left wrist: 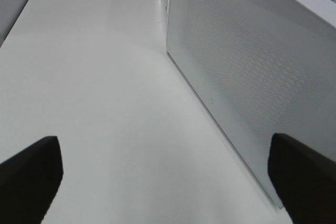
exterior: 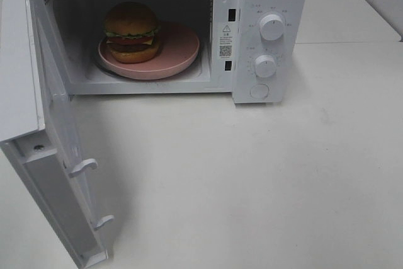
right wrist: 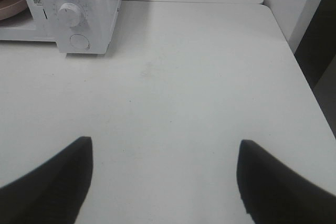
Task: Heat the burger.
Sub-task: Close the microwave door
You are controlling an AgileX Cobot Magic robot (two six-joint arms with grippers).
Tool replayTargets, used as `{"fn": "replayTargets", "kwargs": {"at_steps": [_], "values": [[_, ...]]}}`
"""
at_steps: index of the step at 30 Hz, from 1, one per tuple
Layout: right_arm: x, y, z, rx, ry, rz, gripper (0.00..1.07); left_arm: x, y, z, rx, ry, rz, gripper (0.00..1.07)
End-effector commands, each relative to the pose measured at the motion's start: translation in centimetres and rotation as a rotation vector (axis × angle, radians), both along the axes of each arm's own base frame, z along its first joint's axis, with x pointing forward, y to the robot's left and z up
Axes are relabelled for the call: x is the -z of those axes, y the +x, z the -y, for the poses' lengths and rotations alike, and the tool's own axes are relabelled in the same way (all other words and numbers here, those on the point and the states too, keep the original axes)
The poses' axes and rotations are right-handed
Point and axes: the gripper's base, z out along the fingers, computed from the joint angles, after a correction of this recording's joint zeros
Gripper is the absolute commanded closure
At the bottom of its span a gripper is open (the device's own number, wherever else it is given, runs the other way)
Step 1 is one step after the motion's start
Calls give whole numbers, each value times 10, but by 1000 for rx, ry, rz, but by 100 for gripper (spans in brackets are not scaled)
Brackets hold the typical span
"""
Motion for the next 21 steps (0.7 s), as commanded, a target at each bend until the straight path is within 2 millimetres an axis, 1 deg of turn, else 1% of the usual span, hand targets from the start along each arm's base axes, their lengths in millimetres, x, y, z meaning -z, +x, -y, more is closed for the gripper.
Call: {"fn": "replayTargets", "kwargs": {"at_steps": [1,2,3,5,6,8,9,10,11,12,13,14,15,16,17,19,20,21], "values": [[2,-3,0,5,-4,21,32,-9,0,0,-7,-14,64,13],[2,-3,0,5,-4,21,32,-11,0,0,-8,-15,80,16],[2,-3,0,5,-4,21,32,-11,0,0,-8,-15,80,16],[2,-3,0,5,-4,21,32,-16,8,0,-11,-11,103,25],[2,-3,0,5,-4,21,32,-16,8,0,-11,-11,103,25],[2,-3,0,5,-4,21,32,-21,25,-1,-17,-12,97,40],[2,-3,0,5,-4,21,32,-21,25,-1,-17,-12,97,40],[2,-3,0,5,-4,21,32,-22,30,-1,-18,-13,90,44],[2,-3,0,5,-4,21,32,-22,30,-1,-18,-13,90,44],[2,-3,0,5,-4,21,32,-21,40,-1,-21,-14,66,54],[2,-3,0,5,-4,21,32,-21,46,-1,-22,-14,53,60],[2,-3,0,5,-4,21,32,-21,46,-1,-22,-14,53,60],[2,-3,0,5,-4,21,32,-19,57,-1,-29,-30,43,74],[2,-3,0,5,-4,21,32,-17,66,-1,-40,-57,46,91],[2,-3,0,5,-4,21,32,-17,66,-1,-40,-57,46,91],[2,-3,0,5,-4,21,32,-12,79,-2,-49,-65,74,107],[2,-3,0,5,-4,21,32,-12,79,-2,-49,-65,74,107],[2,-3,0,5,-4,21,32,-11,83,-2,-52,-70,89,107]]}}
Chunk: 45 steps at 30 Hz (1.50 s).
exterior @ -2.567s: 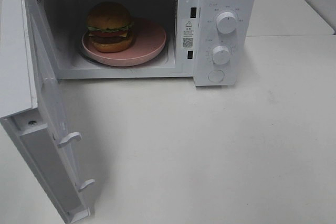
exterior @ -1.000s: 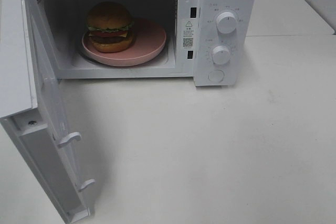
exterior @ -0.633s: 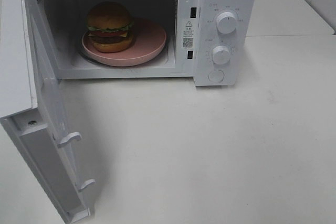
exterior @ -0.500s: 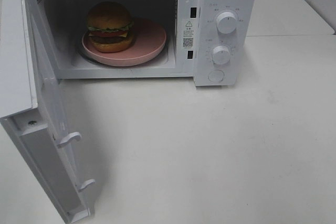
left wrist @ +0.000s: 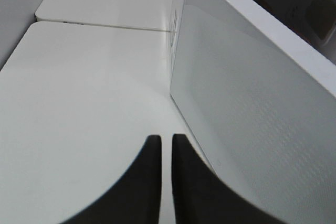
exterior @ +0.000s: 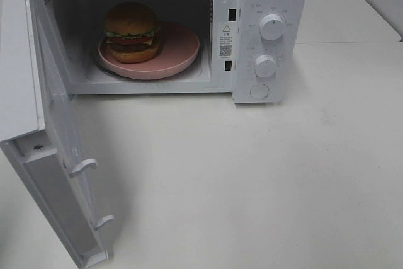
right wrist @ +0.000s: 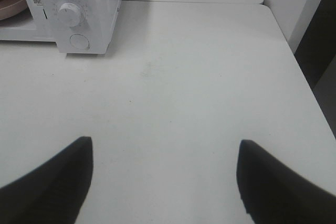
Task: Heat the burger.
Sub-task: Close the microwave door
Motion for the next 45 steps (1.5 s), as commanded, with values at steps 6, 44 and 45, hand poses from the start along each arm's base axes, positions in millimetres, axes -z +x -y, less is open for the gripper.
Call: {"fn": "replayTargets", "kwargs": {"at_steps": [6,44,45], "values": [[2,-3,0,6,-3,21,32,13,39,-2,-39,-28,132,107],[2,-3,0,6,-3,21,32,99,141,20,256,65,276,107],[2,-3,0,6,-3,21,32,104,145,23,282,33,284,107]]}}
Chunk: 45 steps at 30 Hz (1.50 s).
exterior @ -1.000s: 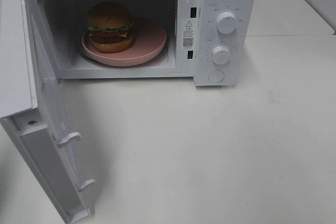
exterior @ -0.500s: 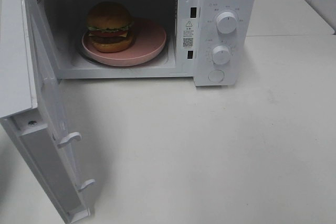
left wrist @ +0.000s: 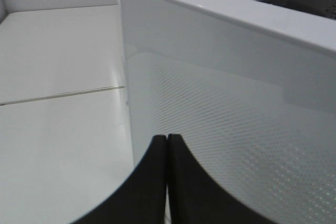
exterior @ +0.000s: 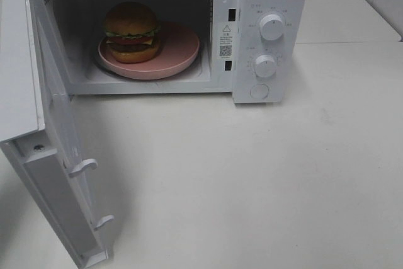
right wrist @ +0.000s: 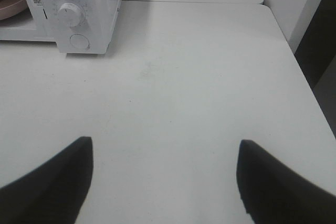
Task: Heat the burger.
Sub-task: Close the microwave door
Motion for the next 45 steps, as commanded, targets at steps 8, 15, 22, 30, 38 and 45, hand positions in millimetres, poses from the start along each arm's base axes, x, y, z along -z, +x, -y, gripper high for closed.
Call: {"fn": "replayTargets", "kwargs": {"at_steps": [8,15,22,30,38,45], "values": [[2,-3,0,6,-3,21,32,22,14,11,115,-121,25,107],[2,-3,0,6,-3,21,32,32,15,19,138,-129,-17,107],[2,-3,0,6,-3,21,32,46,16,37,134,-159,-81,107],[2,-3,0,5,-4,21,32,53,15,53,163,-181,-82,107],[2,-3,0,6,-3,21,32,52,21,70,208,-189,-75,107],[2,-3,0,6,-3,21,32,48,25,90,189,-215,-68,107]]}}
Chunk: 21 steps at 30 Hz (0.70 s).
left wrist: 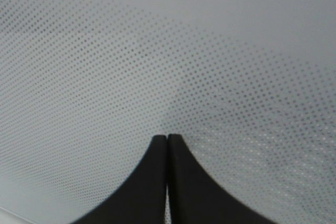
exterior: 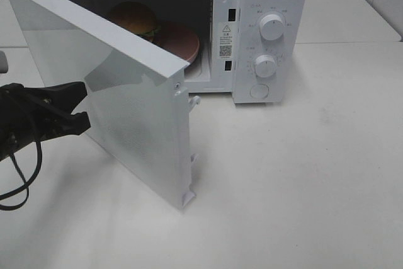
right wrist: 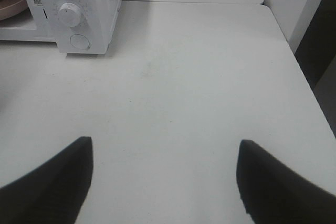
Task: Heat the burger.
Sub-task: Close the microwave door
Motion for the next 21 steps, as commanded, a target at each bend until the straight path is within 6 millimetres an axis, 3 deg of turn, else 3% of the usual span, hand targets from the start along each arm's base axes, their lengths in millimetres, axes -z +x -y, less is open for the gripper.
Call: {"fn": "replayTargets", "kwargs": {"at_steps": [1,21], "values": [[2,-3,0,6,-3,21,32,-3,2,6,-13,-8,9,107],[2,-3,0,6,-3,21,32,-21,19,56,63,-2,-1,107]]}}
